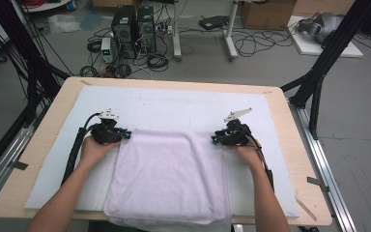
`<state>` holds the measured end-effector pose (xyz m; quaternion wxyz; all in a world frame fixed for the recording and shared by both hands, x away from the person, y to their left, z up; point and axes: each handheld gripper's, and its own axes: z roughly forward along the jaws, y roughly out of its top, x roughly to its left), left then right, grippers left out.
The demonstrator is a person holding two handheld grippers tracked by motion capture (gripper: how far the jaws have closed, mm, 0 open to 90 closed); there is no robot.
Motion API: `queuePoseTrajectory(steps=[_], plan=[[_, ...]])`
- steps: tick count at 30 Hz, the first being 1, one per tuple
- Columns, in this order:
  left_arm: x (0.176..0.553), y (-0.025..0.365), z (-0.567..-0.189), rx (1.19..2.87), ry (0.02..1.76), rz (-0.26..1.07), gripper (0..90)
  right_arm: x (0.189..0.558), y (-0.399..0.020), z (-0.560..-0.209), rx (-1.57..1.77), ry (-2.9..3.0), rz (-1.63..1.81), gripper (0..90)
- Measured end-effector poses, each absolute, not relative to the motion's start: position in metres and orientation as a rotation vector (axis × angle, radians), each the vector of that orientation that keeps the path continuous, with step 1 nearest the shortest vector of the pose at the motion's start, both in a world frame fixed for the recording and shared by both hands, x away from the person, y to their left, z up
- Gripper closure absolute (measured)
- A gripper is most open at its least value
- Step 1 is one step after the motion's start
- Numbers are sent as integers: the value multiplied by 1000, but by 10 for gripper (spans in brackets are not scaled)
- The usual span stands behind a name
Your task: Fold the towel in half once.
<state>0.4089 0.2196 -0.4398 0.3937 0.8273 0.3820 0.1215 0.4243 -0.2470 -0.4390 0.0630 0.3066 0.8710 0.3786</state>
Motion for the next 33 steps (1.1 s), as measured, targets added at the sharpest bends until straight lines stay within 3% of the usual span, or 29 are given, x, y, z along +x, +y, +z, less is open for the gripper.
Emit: queuePoseTrajectory(steps=[1, 3, 6, 13, 20, 21, 23, 25, 33], plan=[[409, 221, -437, 2102, 966, 326, 850, 424, -245, -438, 908, 2661, 1165, 829], [408, 227, -430, 2062, 972, 361, 864, 423, -238, -436, 855, 2672, 1130, 863], [414, 230, -411, 2058, 972, 391, 869, 426, -230, -426, 836, 2658, 1135, 869], [444, 223, -336, 2022, 959, 600, 874, 448, -228, -371, 848, 2492, 1132, 875], [468, 222, -285, 1965, 958, 675, 871, 468, -236, -312, 839, 2366, 1131, 874], [470, 220, -288, 1975, 975, 684, 852, 473, -235, -310, 841, 2355, 1108, 854], [474, 223, -298, 2000, 1025, 679, 667, 480, -237, -313, 898, 2314, 1103, 678], [473, 230, -312, 1995, 1040, 661, 634, 485, -242, -324, 974, 2338, 1121, 611], [446, 258, -361, 2010, 1052, 556, 550, 465, -240, -367, 1001, 2522, 1032, 504]])
